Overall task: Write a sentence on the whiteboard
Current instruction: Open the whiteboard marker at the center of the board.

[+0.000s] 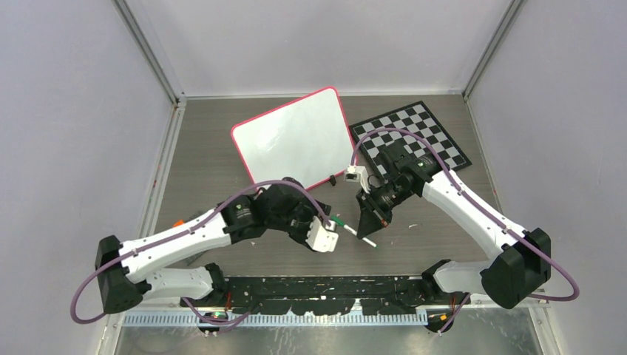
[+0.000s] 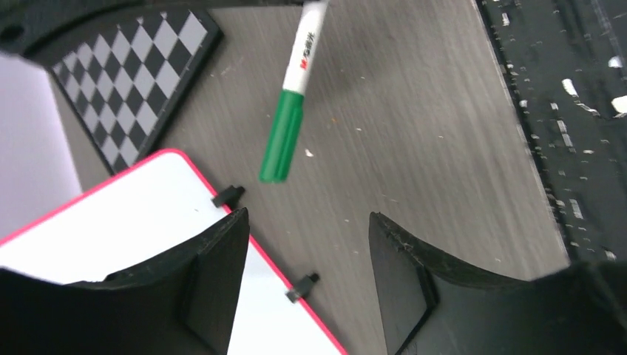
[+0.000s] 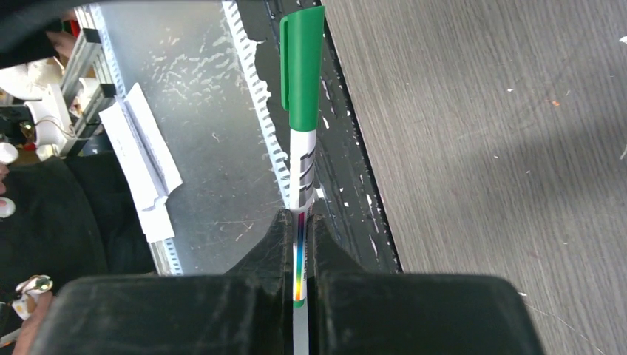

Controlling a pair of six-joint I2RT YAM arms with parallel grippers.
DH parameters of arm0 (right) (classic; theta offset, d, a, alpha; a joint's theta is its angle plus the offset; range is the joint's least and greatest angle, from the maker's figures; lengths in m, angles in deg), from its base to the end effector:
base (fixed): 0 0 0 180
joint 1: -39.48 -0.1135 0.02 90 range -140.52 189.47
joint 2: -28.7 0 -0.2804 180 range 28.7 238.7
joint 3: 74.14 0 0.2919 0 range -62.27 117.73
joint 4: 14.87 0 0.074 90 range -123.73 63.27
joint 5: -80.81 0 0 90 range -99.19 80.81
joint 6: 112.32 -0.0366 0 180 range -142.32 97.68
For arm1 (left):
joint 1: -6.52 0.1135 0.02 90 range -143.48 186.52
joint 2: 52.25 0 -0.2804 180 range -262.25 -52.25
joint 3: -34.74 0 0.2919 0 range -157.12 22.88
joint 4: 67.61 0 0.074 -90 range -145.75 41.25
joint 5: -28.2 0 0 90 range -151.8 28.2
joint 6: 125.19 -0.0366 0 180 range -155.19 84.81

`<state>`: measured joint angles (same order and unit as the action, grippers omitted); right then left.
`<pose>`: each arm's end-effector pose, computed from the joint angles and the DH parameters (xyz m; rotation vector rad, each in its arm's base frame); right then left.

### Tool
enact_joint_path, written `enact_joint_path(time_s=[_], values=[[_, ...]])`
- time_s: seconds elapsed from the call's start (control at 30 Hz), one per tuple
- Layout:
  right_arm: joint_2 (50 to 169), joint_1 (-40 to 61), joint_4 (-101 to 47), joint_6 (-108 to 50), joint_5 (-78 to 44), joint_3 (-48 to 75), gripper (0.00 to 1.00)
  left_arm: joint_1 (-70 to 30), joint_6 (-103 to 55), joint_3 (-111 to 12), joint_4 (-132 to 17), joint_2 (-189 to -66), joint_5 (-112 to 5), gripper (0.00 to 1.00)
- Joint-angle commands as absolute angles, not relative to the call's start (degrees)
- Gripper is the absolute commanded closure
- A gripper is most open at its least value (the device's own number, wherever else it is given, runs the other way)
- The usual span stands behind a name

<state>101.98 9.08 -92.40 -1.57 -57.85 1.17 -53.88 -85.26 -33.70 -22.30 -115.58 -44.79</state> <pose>0.2066 0.1531 0.2973 -1.3072 2.3713 1.2469 0.1231 -0.2384 0.3197 1.9517 1.1632 -0.4323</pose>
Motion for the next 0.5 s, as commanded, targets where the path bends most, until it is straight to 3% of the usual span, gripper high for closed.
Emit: enact_joint_path(time_s=[0.0,0.17,0.33,0.4,0.47], values=[[102.3,9.1,-92.4,-3.4,-60.9,2.2,1.00,-57.2,-92.3,-32.9,-34.6,-118.3,-50.4,0.39],[102.4,9.1,-92.5,-3.6,-61.2,2.5,1.00,-60.9,-95.4,-30.5,-41.9,-121.4,-53.8,0.43],[102.4,9.1,-91.8,-4.4,-61.3,2.4,1.00,-62.3,-96.5,-29.9,-43.9,-122.6,-54.0,0.55],[102.3,9.1,-91.7,-4.5,-61.3,2.9,1.00,-62.4,-96.4,-29.9,-43.9,-122.7,-54.0,0.63],[102.1,9.1,-91.5,-4.2,-60.7,3.6,0.99,-62.3,-95.7,-30.0,-43.5,-122.7,-54.5,0.81]])
